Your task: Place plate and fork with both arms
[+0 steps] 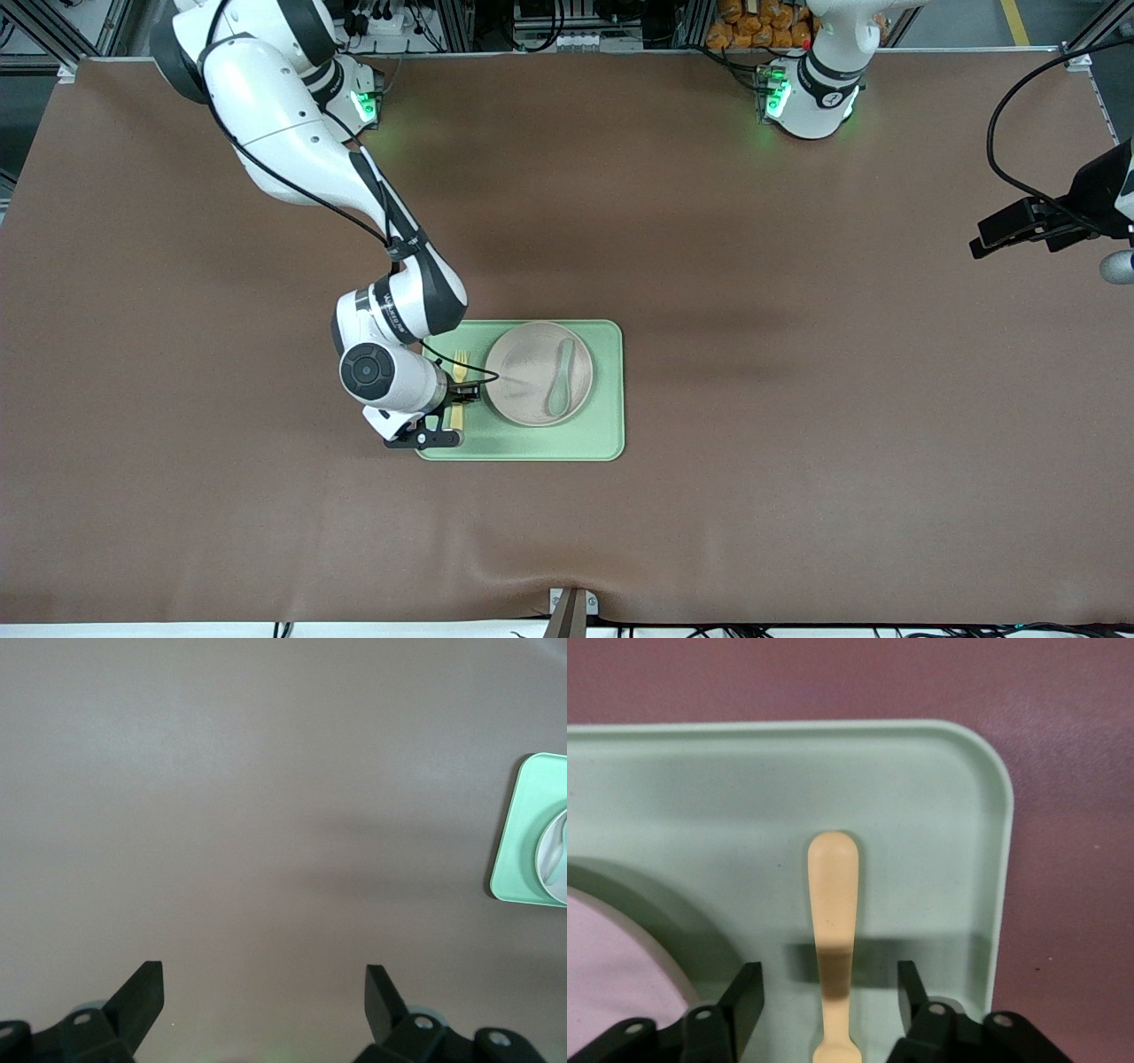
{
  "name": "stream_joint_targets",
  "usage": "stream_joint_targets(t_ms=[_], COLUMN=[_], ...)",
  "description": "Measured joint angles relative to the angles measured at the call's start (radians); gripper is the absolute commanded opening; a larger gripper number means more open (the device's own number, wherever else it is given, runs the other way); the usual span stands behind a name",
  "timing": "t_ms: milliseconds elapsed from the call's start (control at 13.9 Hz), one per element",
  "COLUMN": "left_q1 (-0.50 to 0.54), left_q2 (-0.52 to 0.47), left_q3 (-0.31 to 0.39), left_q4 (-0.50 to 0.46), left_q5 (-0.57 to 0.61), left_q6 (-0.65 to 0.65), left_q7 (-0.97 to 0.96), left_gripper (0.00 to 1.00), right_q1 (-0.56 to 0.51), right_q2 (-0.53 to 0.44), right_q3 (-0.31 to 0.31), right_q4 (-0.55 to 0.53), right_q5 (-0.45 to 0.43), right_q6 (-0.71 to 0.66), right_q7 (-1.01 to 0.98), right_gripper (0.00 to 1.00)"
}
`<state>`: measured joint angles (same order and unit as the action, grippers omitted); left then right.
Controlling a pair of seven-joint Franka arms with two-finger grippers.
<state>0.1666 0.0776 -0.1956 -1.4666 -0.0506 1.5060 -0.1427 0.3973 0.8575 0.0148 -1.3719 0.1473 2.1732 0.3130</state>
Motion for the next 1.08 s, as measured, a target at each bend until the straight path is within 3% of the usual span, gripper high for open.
stream_joint_targets(t_ms=[360, 648, 792, 1080], left_q1=[0.0, -0.003, -0.004, -0.007], left_q2=[-0.032, -0.103, -0.124, -0.128], left_q3=[-0.004, -0.009, -0.009, -0.012], left_q4=[-0.008, -0.068, -0.084, -0.093], left_q5=[0.015, 0.04, 0.04, 0.04], left_q6=[-0.004, 0.003, 0.004, 0.012], left_q7=[0.003, 0.003, 0.004, 0.004], left_gripper=[1.0, 1.0, 1.0, 1.0], right_q1=[-0.024, -0.115, -0.2, -0.398], right_q2=[-0.07, -0.161, -0.216, -0.33], right_q3=[-0.019, -0.018, 0.028, 0.198], right_q4=[0.039, 0.055, 0.058, 0.062], right_q5=[0.0, 0.0, -0.003, -0.036], right_q6=[-0.087, -0.192, -0.242, -0.377], right_q7=[-0.023, -0.031, -0.033, -0.035], right_gripper=[1.0, 1.0, 1.0, 1.0])
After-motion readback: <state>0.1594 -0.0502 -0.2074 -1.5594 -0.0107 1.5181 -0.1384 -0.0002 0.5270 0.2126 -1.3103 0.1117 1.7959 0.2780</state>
